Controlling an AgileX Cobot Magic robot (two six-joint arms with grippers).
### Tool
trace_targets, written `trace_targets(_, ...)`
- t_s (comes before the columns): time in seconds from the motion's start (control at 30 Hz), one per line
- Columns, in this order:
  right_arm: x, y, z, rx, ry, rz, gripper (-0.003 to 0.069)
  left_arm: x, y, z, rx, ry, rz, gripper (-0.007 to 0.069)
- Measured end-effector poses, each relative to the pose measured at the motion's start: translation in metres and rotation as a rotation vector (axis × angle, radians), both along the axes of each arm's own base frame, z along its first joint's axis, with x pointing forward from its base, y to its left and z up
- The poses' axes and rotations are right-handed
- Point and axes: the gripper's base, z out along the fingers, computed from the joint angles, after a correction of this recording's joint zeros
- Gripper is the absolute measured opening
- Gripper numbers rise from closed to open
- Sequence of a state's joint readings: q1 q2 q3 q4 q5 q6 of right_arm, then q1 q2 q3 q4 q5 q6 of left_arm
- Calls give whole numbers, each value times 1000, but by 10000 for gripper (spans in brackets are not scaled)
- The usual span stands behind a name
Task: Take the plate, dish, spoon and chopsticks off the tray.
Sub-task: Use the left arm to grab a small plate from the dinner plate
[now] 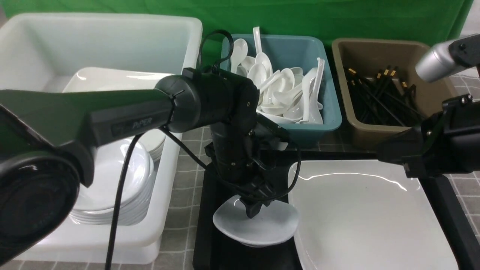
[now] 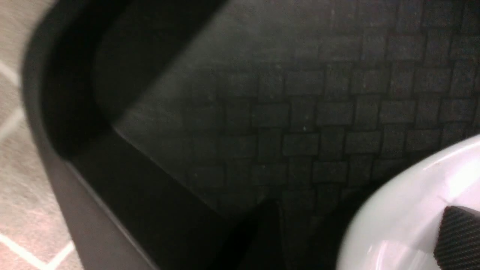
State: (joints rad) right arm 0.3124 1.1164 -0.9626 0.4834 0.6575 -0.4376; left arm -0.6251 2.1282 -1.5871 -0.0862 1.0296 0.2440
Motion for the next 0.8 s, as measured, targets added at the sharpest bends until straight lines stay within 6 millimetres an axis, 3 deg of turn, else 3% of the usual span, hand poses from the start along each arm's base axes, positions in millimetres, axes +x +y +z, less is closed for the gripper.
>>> trace_targets(0.23,0,0,0,0,0,0,91,-5,1,0,16,53,0,394)
trace_targets(0.27,0,0,0,0,0,0,91,-7,1,0,17,78,3,330)
trace_targets(0.43,0,0,0,0,0,0,91,-11,1,4,-9,122,-16,167)
trace_targets(0.67,0,0,0,-1,-1,0,91,-15,0,8,-29,168,-25,153)
trace_targets(0.77,0,0,0,-1,-1,0,91,-18,2,19,-35,166,-5,123)
trace_targets(0.8,0,0,0,-1,-1,0,91,-19,3,31,-43,155,0,93)
